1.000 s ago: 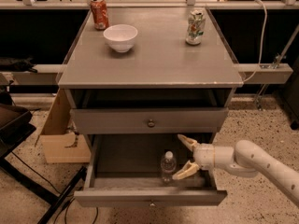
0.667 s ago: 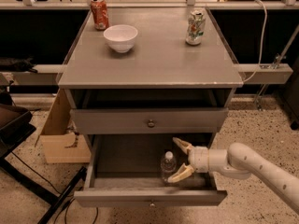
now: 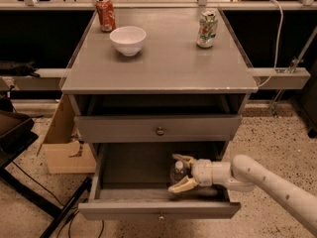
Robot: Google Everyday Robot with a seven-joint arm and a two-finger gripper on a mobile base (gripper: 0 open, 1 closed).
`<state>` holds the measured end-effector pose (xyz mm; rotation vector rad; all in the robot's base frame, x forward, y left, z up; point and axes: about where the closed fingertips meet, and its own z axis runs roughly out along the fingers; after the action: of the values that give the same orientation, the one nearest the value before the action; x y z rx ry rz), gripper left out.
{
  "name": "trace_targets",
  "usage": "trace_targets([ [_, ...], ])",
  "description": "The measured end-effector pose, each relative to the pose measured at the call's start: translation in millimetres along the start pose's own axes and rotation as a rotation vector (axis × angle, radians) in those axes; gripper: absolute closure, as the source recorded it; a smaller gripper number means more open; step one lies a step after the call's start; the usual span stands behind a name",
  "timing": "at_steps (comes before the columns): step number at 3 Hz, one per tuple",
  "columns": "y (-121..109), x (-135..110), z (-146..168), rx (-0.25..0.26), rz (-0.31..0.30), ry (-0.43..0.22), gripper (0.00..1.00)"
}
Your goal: Pick water bottle from middle drawer and place on counter
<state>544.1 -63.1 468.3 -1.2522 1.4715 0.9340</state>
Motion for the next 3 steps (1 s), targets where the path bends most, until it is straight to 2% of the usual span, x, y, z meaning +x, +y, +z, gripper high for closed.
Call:
trace_targets([
  [2,0,1,1,-0.002,0.001,-0.001,0.66],
  [3,12,-33,-11,-0.017,0.032,-0.011,0.96],
])
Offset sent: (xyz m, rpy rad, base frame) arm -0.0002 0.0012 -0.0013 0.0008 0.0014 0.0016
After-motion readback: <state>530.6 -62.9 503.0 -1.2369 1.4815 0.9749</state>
